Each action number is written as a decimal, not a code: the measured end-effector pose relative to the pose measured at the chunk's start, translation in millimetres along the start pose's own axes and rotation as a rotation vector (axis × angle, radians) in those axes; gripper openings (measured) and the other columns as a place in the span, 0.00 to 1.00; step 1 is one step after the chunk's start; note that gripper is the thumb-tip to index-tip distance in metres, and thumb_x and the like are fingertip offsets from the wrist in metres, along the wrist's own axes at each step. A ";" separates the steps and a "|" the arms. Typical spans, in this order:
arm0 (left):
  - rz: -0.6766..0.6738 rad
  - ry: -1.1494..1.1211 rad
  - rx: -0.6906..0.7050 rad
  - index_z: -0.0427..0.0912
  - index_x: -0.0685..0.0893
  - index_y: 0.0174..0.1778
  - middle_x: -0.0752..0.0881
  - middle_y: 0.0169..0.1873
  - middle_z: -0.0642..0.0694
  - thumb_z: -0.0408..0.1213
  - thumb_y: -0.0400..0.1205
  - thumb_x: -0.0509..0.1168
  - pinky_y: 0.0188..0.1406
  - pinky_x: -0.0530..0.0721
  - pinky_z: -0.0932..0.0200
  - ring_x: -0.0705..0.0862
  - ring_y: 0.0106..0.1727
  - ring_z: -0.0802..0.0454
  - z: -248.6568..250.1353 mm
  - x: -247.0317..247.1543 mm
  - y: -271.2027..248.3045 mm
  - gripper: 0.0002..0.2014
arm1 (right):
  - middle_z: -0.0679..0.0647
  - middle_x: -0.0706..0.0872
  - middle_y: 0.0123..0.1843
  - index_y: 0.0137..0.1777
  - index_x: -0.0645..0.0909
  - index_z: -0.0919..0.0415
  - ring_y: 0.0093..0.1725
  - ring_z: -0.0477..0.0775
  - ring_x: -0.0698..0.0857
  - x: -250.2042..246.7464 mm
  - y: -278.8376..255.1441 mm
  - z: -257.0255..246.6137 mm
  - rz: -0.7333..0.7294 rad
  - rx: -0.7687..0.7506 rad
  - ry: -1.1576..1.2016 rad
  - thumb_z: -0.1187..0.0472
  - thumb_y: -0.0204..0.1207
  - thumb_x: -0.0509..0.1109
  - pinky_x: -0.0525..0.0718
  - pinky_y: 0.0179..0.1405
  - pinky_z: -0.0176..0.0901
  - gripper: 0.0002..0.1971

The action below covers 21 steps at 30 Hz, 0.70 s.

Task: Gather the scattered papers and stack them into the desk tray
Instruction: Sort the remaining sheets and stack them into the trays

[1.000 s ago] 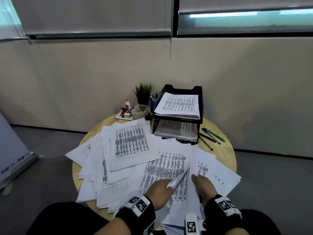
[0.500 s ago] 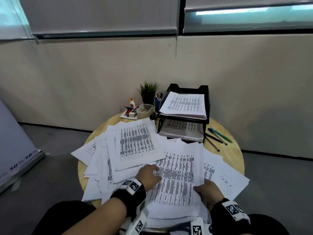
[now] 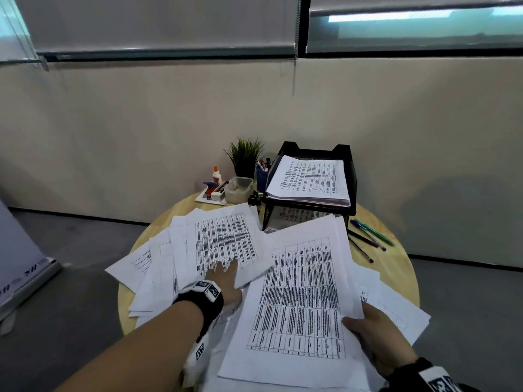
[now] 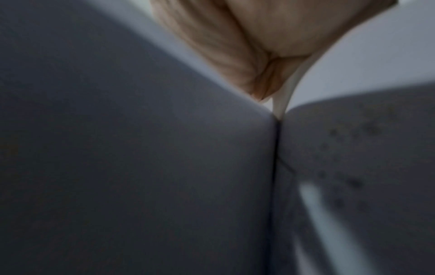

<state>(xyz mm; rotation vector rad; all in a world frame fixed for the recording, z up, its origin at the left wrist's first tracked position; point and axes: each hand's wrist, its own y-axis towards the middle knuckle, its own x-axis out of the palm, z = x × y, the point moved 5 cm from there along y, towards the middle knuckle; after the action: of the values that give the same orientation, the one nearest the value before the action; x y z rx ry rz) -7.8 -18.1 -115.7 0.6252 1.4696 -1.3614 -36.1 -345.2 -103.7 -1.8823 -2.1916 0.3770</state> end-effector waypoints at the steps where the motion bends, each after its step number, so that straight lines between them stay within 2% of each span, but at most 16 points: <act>1: 0.007 0.035 0.014 0.52 0.39 0.83 0.51 0.82 0.35 0.54 0.78 0.59 0.75 0.65 0.36 0.57 0.79 0.30 2.1 0.1 1.2 0.43 | 0.67 0.91 0.46 0.51 0.84 0.69 0.47 0.70 0.89 -3.0 -0.5 -2.6 0.005 -0.001 -0.004 0.82 0.74 0.60 0.83 0.57 0.69 0.15; 4: 0.059 0.126 0.040 0.50 0.45 0.82 0.63 0.77 0.34 0.54 0.80 0.54 0.70 0.70 0.39 0.65 0.74 0.31 4.7 0.4 2.2 0.37 | 0.62 0.92 0.42 0.49 0.85 0.67 0.41 0.63 0.91 -7.7 -6.0 -15.5 0.003 -0.036 -0.005 0.82 0.74 0.61 0.86 0.47 0.57 0.15; 6: 0.102 0.127 0.064 0.48 0.50 0.82 0.70 0.72 0.34 0.49 0.83 0.50 0.67 0.74 0.41 0.71 0.69 0.33 5.0 -3.4 4.2 0.31 | 0.57 0.93 0.38 0.46 0.85 0.64 0.37 0.58 0.91 -13.0 -7.7 -23.0 0.025 -0.069 -0.017 0.81 0.75 0.62 0.84 0.40 0.51 0.14; 8: 0.141 0.079 0.093 0.46 0.55 0.82 0.78 0.64 0.34 0.44 0.87 0.46 0.59 0.78 0.48 0.79 0.60 0.37 7.0 -11.3 4.2 0.25 | 0.56 0.93 0.38 0.47 0.85 0.63 0.38 0.58 0.91 -16.7 -7.5 -25.2 0.035 -0.078 -0.002 0.80 0.75 0.62 0.84 0.40 0.51 0.14; 10: 0.153 -0.032 0.122 0.46 0.55 0.82 0.83 0.52 0.38 0.44 0.89 0.44 0.47 0.78 0.55 0.80 0.46 0.44 10.6 -19.3 -1.4 0.24 | 0.58 0.93 0.41 0.49 0.85 0.64 0.39 0.59 0.91 -15.4 -6.0 -22.4 0.027 -0.075 0.005 0.80 0.75 0.62 0.84 0.43 0.53 0.15; 12: 0.148 -0.144 0.156 0.48 0.54 0.82 0.83 0.43 0.42 0.45 0.89 0.43 0.46 0.78 0.56 0.80 0.44 0.46 16.4 -24.0 -11.7 0.24 | 0.61 0.92 0.44 0.51 0.84 0.66 0.42 0.62 0.91 -9.7 -3.7 -17.2 0.022 -0.062 0.022 0.81 0.75 0.61 0.85 0.48 0.56 0.15; 13: 0.150 -0.183 0.181 0.49 0.54 0.83 0.84 0.47 0.42 0.45 0.89 0.43 0.52 0.80 0.54 0.82 0.48 0.44 19.8 -24.8 -17.5 0.24 | 0.63 0.92 0.46 0.52 0.84 0.67 0.45 0.64 0.91 -6.1 -1.5 -13.7 0.017 -0.054 0.033 0.81 0.75 0.60 0.85 0.50 0.58 0.15; 14: 0.153 -0.211 0.217 0.49 0.54 0.83 0.83 0.58 0.39 0.45 0.89 0.43 0.60 0.80 0.52 0.82 0.57 0.42 24.3 -23.7 -23.7 0.24 | 0.64 0.91 0.47 0.53 0.83 0.68 0.46 0.66 0.90 -2.2 1.1 -9.9 0.012 -0.046 0.042 0.81 0.75 0.60 0.85 0.51 0.59 0.15; 15: 0.148 -0.228 0.261 0.48 0.54 0.83 0.78 0.68 0.37 0.45 0.89 0.43 0.66 0.77 0.51 0.80 0.65 0.42 31.1 -21.2 -31.5 0.24 | 0.65 0.91 0.47 0.54 0.83 0.68 0.47 0.67 0.90 1.1 3.8 -6.2 0.012 -0.035 0.048 0.81 0.75 0.60 0.85 0.51 0.59 0.15; 16: 0.137 -0.238 0.307 0.47 0.55 0.83 0.72 0.74 0.38 0.44 0.89 0.43 0.71 0.74 0.50 0.76 0.70 0.43 37.8 -15.8 -38.7 0.24 | 0.65 0.91 0.47 0.53 0.83 0.69 0.48 0.68 0.90 4.0 6.5 -1.9 0.014 -0.027 0.059 0.81 0.76 0.61 0.85 0.50 0.57 0.14; 19: 0.058 -0.222 0.362 0.50 0.54 0.82 0.60 0.81 0.42 0.44 0.89 0.43 0.80 0.59 0.41 0.60 0.81 0.43 55.7 5.4 -62.7 0.23 | 0.67 0.91 0.49 0.53 0.84 0.71 0.49 0.68 0.89 10.5 12.7 10.9 0.053 0.017 0.053 0.78 0.77 0.63 0.84 0.56 0.61 0.10; 21: -0.025 -0.176 0.357 0.54 0.51 0.83 0.50 0.83 0.46 0.47 0.89 0.41 0.81 0.47 0.34 0.47 0.84 0.43 62.0 20.7 -75.9 0.23 | 0.67 0.90 0.50 0.55 0.83 0.72 0.50 0.68 0.89 12.6 15.2 20.8 0.074 0.059 0.040 0.75 0.78 0.64 0.82 0.61 0.66 0.10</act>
<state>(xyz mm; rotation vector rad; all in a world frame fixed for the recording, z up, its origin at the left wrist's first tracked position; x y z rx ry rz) -62.3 -99.2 -93.9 0.6919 1.1058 -1.6714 -30.8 -331.5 -128.4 -1.9263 -2.0670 0.4086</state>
